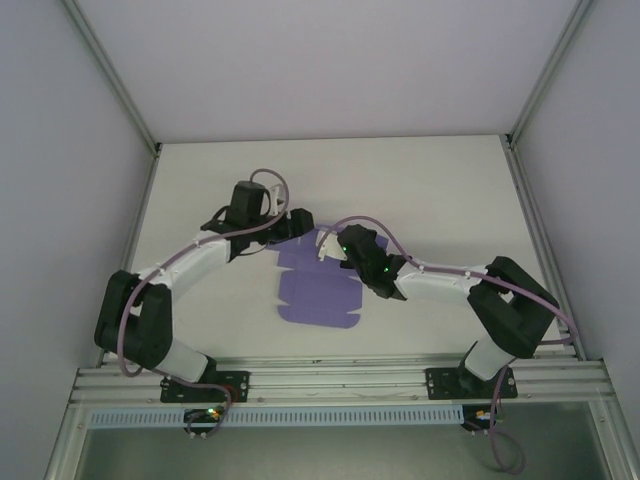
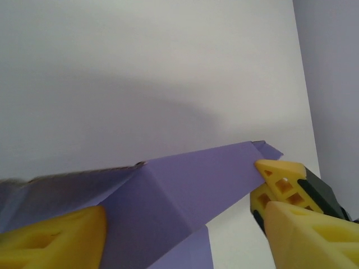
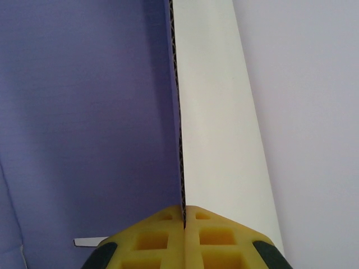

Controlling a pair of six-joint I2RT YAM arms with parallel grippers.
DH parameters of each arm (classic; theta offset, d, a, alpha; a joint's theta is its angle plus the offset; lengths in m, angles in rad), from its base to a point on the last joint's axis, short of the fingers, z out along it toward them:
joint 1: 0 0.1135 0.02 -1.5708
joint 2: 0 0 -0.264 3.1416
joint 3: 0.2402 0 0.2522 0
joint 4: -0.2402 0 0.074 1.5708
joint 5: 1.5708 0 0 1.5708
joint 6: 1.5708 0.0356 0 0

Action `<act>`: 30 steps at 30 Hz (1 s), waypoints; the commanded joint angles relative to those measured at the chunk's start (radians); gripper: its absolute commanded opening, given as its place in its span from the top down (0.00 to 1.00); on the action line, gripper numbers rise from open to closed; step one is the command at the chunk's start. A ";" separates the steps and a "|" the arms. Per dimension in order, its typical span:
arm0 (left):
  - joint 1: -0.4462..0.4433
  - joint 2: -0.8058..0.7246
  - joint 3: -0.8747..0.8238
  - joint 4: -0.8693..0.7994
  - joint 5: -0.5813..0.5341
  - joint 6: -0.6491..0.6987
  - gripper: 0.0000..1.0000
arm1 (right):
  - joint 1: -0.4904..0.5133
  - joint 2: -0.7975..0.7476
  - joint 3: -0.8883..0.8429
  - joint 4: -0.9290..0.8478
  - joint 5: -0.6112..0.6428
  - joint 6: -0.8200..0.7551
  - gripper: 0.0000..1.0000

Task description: Assemble paper box

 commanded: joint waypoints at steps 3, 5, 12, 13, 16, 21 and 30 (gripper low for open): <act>-0.018 0.048 0.052 0.034 0.006 -0.008 0.38 | 0.010 -0.028 -0.018 0.020 -0.055 0.028 1.00; -0.021 0.067 0.056 0.055 0.017 -0.023 0.45 | 0.013 -0.030 -0.021 0.026 -0.055 0.027 1.00; -0.031 0.104 0.054 0.102 0.012 -0.062 0.79 | 0.025 -0.044 -0.054 0.047 -0.076 0.017 1.00; -0.032 0.107 0.051 0.107 0.009 -0.070 0.84 | 0.026 -0.050 -0.064 0.055 -0.084 0.006 1.00; -0.035 0.103 0.043 0.114 0.011 -0.076 0.87 | 0.032 -0.062 -0.093 0.089 -0.083 -0.028 1.00; -0.035 0.084 0.032 0.112 0.008 -0.079 0.81 | 0.031 -0.075 -0.098 0.075 -0.078 -0.029 1.00; -0.030 -0.117 -0.051 -0.025 -0.161 0.050 0.15 | 0.012 -0.054 -0.072 0.045 -0.003 -0.001 1.00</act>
